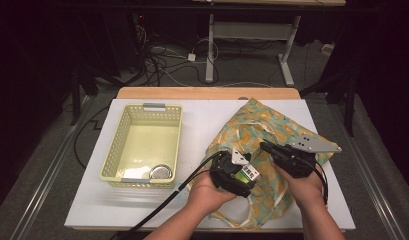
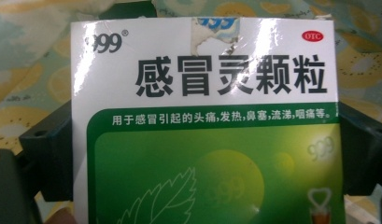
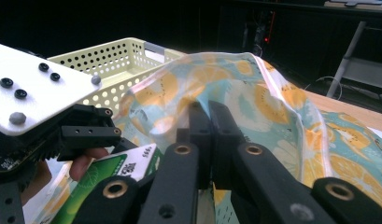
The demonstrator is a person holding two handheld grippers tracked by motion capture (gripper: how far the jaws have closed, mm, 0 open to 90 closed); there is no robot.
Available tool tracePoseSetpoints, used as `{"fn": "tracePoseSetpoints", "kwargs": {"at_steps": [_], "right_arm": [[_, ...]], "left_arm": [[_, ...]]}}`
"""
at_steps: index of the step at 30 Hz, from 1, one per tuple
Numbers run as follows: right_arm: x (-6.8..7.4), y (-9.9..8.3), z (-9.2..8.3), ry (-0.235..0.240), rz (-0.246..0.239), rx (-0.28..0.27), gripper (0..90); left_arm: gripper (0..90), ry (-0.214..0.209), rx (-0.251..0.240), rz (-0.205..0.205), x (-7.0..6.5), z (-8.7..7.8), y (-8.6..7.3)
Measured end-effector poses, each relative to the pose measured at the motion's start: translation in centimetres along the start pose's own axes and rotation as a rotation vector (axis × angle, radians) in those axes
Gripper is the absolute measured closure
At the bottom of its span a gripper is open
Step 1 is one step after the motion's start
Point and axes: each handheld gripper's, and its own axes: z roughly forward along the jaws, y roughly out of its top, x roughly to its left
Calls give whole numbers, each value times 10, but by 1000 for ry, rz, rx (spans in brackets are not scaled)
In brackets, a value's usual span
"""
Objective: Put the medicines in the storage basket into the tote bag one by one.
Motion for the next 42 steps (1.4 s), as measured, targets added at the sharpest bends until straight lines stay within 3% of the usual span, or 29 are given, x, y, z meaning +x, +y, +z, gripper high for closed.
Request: {"fn": "tracePoseSetpoints", "kwargs": {"at_steps": [8,17,26,42], "right_arm": [[-1,0,-2,-4,6,-6,900],[0,0,-1,2,4,-5,900],[2,1,0,9,0,-3,900],[-4,-2,-1,0,16,-9,900]], "left_arm": [[52,-7,4,18,-6,-1,-2],[53,-20,10,13,-7,-3,-10],[53,10,-13,-6,4,1,6],[52,67,-50,-61,16,27,34]]}}
